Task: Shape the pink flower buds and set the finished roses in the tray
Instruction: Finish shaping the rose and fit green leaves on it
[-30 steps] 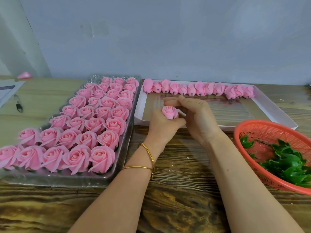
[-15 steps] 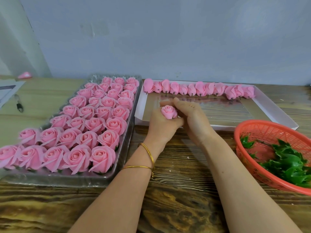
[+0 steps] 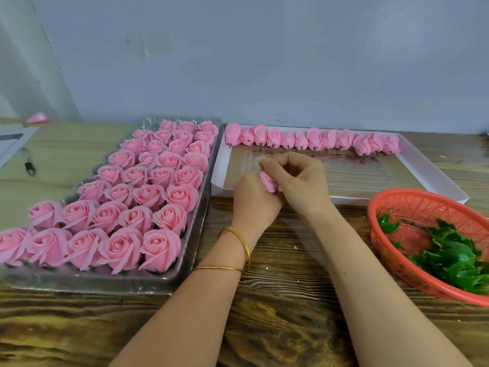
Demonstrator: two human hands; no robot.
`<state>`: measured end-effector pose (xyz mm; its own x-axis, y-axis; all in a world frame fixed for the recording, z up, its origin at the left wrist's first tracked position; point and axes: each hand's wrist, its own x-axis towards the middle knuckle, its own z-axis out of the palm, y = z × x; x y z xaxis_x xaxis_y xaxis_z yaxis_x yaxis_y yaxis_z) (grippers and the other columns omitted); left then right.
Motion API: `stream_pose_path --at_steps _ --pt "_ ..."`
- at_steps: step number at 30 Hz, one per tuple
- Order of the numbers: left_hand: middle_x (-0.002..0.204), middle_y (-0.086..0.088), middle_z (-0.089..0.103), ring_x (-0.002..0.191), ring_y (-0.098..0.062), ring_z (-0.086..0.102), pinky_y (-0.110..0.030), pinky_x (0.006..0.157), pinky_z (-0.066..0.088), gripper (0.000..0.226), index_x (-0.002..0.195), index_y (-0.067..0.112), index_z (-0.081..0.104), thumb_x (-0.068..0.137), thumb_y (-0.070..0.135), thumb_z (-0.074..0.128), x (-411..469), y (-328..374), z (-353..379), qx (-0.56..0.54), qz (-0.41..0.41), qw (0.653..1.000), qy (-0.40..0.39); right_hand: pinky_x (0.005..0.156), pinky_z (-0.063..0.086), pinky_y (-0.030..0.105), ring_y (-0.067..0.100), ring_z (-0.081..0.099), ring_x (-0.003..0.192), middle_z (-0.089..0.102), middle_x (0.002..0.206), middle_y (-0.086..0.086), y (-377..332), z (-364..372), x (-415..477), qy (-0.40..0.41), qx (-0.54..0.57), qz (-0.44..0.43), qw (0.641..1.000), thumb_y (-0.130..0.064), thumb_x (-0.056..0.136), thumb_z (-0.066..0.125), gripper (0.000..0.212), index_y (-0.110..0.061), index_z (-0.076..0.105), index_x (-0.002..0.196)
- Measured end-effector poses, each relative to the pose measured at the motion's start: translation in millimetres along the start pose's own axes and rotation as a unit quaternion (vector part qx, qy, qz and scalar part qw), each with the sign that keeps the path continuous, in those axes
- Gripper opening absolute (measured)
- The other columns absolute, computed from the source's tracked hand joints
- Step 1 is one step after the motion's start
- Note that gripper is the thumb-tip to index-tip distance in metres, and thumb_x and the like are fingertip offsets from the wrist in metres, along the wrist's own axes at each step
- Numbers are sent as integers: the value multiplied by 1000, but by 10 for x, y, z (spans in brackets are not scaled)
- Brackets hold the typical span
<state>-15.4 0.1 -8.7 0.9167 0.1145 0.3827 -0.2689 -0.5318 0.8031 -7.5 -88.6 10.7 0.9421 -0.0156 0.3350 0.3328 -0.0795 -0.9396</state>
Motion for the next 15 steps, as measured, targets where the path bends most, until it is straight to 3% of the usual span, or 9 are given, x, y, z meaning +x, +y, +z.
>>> stream_pose_path --at_steps 3,9,15 --pt "81 -9 72 83 -24 66 -22 62 42 10 86 10 74 85 13 64 -7 -6 11 25 5 1000 7 63 46 19 3 55 56 61 54 -11 44 10 3 4 -36 -32 999 -4 87 68 33 -17 61 58" --pt "84 -9 73 87 -26 67 -35 70 52 20 89 12 74 87 19 55 -8 -6 29 23 -2 1000 21 64 50 30 6 55 59 62 59 -13 99 43 -8 16 -88 -63 994 -10 80 70 26 -26 60 62" --pt "92 -3 73 89 -15 64 -15 69 39 22 103 18 73 93 18 53 -8 -31 32 -10 -29 999 34 68 51 26 3 59 67 66 71 -12 116 59 -32 -2 -102 -76 992 -16 80 71 20 -29 60 69"
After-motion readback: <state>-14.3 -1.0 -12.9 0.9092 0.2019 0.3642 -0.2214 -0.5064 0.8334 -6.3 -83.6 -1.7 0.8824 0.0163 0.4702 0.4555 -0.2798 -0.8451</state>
